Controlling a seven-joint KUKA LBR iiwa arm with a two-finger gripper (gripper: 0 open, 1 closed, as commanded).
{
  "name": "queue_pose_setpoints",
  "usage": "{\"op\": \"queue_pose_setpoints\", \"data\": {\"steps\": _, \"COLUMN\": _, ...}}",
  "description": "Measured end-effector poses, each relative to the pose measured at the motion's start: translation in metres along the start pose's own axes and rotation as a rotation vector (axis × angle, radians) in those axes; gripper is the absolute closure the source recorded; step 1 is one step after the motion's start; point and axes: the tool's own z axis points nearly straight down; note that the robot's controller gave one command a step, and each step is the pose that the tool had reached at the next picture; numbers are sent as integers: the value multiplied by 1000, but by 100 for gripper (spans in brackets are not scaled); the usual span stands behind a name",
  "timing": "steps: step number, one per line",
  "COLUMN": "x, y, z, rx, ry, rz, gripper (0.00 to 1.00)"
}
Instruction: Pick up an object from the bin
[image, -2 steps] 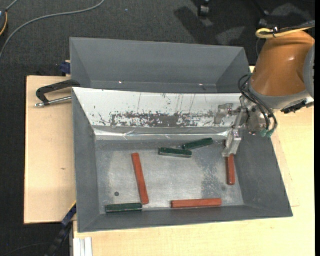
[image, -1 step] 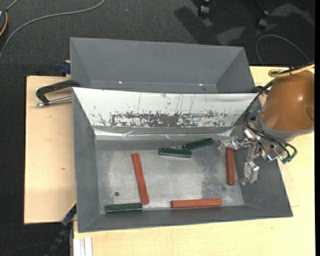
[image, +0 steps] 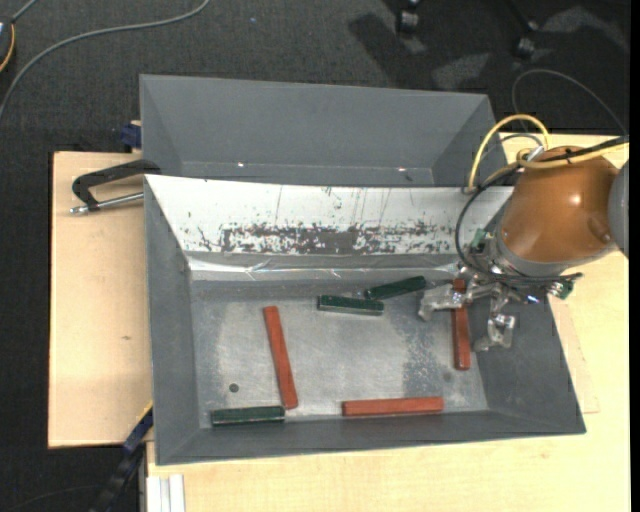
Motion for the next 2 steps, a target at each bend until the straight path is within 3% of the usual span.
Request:
{"op": "queue_pose_setpoints", "data": {"steps": 1, "x": 2, "y": -1, "z": -1, "rx": 4, "ry": 4, "rz": -2, "gripper": 100}}
{"op": "queue_pose_setpoints", "data": {"steps": 2, "x": -24, "y": -6, "z": -161, "rx": 17, "ry": 3, "rz": -46, "gripper": 100}}
